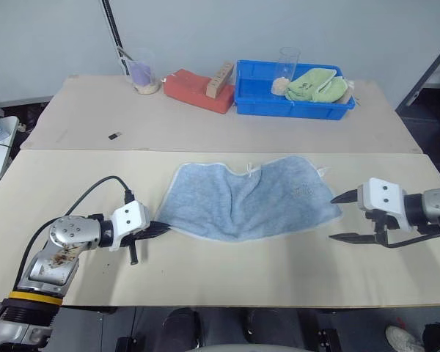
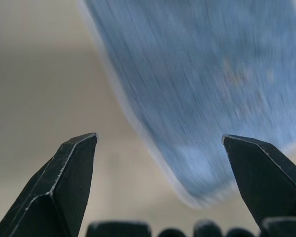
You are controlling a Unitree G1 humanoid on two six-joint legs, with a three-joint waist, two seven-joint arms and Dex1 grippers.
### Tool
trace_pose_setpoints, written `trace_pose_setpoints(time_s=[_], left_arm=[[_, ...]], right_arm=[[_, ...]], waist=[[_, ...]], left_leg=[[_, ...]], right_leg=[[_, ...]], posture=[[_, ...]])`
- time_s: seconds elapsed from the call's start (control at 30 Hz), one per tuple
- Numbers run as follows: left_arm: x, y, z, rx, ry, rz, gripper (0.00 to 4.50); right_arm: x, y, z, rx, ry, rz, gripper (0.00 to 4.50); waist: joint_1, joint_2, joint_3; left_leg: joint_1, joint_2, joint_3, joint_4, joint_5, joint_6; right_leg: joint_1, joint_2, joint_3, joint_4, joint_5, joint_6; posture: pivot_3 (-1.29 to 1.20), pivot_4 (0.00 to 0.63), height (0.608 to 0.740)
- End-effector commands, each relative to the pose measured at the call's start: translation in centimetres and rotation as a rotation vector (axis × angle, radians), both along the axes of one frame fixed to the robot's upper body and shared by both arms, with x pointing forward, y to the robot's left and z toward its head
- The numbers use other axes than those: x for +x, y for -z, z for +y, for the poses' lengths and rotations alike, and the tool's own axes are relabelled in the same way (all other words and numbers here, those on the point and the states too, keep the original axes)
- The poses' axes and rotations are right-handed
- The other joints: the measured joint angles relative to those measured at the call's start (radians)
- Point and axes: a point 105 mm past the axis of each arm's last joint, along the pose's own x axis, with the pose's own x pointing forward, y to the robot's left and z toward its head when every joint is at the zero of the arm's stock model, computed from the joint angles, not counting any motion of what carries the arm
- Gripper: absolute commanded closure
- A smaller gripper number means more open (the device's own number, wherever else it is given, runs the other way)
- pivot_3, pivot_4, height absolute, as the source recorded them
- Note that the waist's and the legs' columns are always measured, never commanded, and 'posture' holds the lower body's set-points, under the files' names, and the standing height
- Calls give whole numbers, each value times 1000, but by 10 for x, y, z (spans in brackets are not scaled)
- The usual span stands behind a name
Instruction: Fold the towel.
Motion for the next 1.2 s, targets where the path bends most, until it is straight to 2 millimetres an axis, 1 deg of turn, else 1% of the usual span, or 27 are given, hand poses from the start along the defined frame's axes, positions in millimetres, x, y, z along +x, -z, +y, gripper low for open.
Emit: trace_pose_setpoints(time_s=[0.03,0.13,0.17,0.2,0.27,0.37,0.53,0.57,0.73,0.8,0.87,0.93,1.07,1.13,1.2], left_arm=[[0,-6,4,2,-11,-45,4347],[-1,-4,4,-5,-19,-48,4347],[-2,-3,5,-3,-20,-49,4500],[-2,-3,6,-1,-22,-50,4500],[-1,-2,7,6,-24,-54,4500],[0,-3,10,9,-30,-61,4500],[1,-4,14,13,-37,-65,4500],[1,-5,16,16,-39,-65,4500],[2,-11,28,23,-69,-42,4500],[5,-20,34,-14,-99,-13,4500],[15,-31,37,-61,-139,-25,4500],[31,-46,38,-112,-179,-60,4500],[68,-92,34,-200,-225,-168,4500],[84,-120,35,-213,-245,-240,4500],[101,-165,36,-217,-257,-355,4500]], right_arm=[[13,4,0,17,1,-23,0],[17,14,-5,14,18,25,0],[17,17,-7,0,20,43,553],[17,20,-9,-11,28,59,806],[18,24,-13,-5,60,99,1545],[16,29,-15,50,114,176,2582],[11,32,-16,81,134,213,4287],[10,30,-15,95,132,212,4447],[5,9,-9,166,115,204,4447],[1,-7,-10,188,108,196,4447],[3,-24,-7,215,104,165,4447],[11,-43,-2,254,101,101,4447],[40,-94,9,361,114,-79,4447],[52,-118,11,398,117,-162,4447],[63,-151,9,421,119,-275,4447]], waist=[[3,0,0],[6,1,0],[7,1,0],[8,1,0],[8,1,0],[8,0,0],[8,0,0],[9,0,0],[9,0,0],[8,1,0],[8,2,1],[8,2,1],[7,2,1],[5,1,1],[7,1,1]], left_leg=[[0,0,1,0,0,0],[0,0,3,0,0,0],[0,0,3,0,0,0],[0,0,3,0,0,0],[1,0,4,0,0,0],[2,-1,3,0,0,0],[4,-1,0,0,0,0],[4,-1,0,0,0,0],[3,-1,-2,-1,0,0],[2,-1,-3,-1,0,0],[1,-1,-3,-1,0,0],[1,-1,-3,0,0,0],[1,-2,-3,3,1,0],[0,-2,-2,3,1,0],[-2,-3,-1,3,1,-1]], right_leg=[[0,0,0,0,0,0],[0,1,0,1,0,-1],[0,0,0,1,0,-1],[0,0,0,1,0,-1],[1,-1,0,1,0,-1],[3,-3,-1,0,0,-1],[5,-3,-1,1,0,-1],[4,-3,-1,1,0,-1],[3,-3,-3,2,0,-1],[2,-4,-3,2,0,-1],[1,-4,-3,2,0,-1],[1,-4,-4,2,0,-1],[2,-3,-6,3,1,-1],[2,-3,-7,3,1,-1],[2,-3,-12,2,2,-2]], posture=[[0,150,717],[0,150,717],[0,150,717],[0,150,717],[0,150,717],[0,150,717],[0,150,717],[0,150,717],[0,150,717],[0,150,717],[0,150,717],[0,150,717],[0,150,717],[0,150,717],[0,150,717]])
